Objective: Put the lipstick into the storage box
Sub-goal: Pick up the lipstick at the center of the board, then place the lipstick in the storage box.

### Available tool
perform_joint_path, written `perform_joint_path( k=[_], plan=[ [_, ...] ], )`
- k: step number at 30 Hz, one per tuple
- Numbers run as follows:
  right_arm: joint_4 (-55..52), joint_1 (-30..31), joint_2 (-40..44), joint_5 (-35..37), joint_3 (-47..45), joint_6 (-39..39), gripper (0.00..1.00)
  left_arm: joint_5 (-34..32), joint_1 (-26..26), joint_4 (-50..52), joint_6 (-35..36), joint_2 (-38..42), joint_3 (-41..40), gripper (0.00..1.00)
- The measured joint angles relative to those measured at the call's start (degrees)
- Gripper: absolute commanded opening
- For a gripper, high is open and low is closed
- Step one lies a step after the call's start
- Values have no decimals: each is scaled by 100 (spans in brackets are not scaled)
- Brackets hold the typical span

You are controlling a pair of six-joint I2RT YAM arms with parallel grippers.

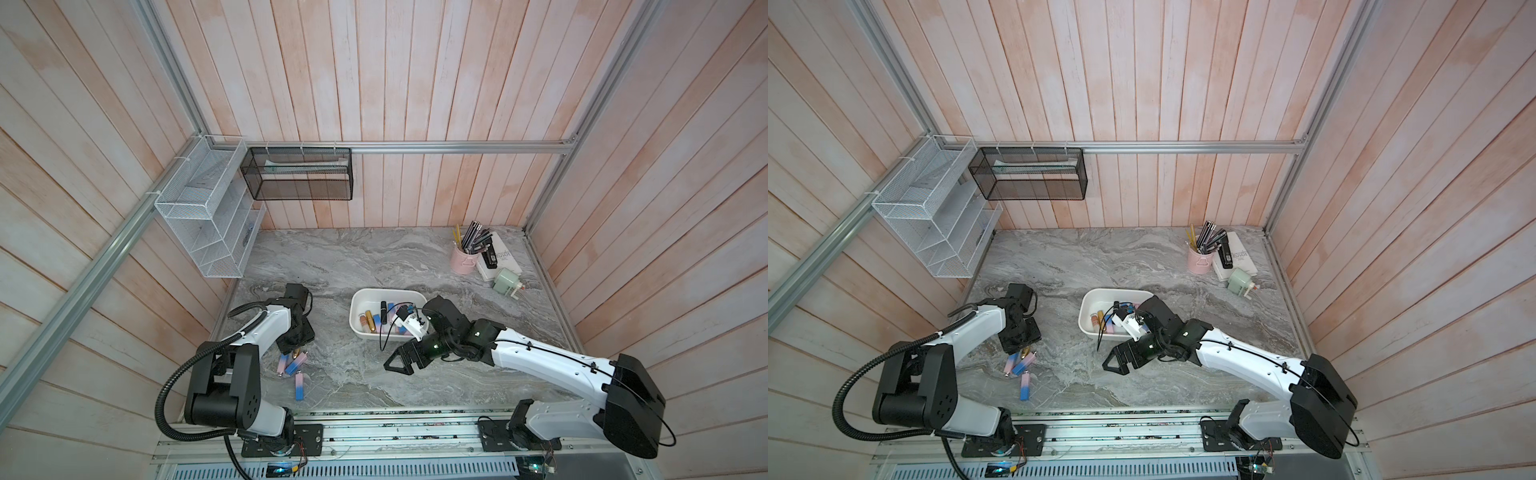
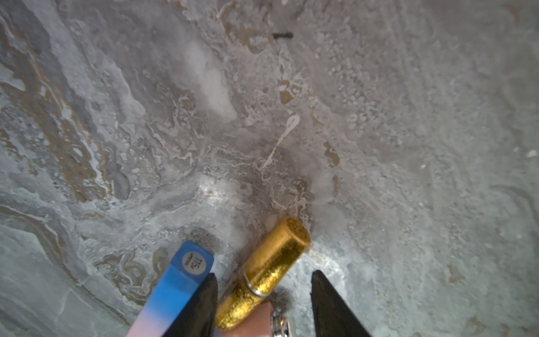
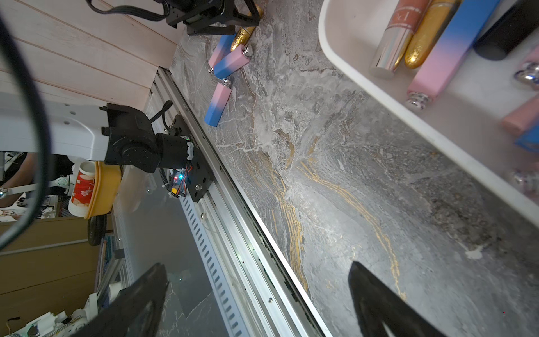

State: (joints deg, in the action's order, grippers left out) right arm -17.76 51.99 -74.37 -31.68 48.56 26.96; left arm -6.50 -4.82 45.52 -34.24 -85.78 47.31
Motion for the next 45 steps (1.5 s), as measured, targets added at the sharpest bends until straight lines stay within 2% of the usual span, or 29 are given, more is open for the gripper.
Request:
perform_joint_path(
  k=[9, 13, 22, 29, 38, 45],
  plan=[
    [-24, -201, -13, -125, 0, -144, 98, 48, 33, -184, 111, -278, 4, 26],
    [-37, -280, -26, -153, 2, -192, 98, 103, 33, -212, 116, -308, 22, 22],
    [-186, -448, -114, -243, 44, -339, 98, 308, 39, -170, 129, -350, 160, 17],
    [-225, -498, -247, -367, 203, -472, 98, 544, -28, 173, 98, -201, 793, 17],
    [-243, -555, -321, -444, 221, -562, 98, 870, -1069, 625, -363, 48, 2457, 18],
    [-306, -603, -258, -420, 221, -557, 98, 1082, -2072, 564, -734, -767, 3314, 18]
  ],
)
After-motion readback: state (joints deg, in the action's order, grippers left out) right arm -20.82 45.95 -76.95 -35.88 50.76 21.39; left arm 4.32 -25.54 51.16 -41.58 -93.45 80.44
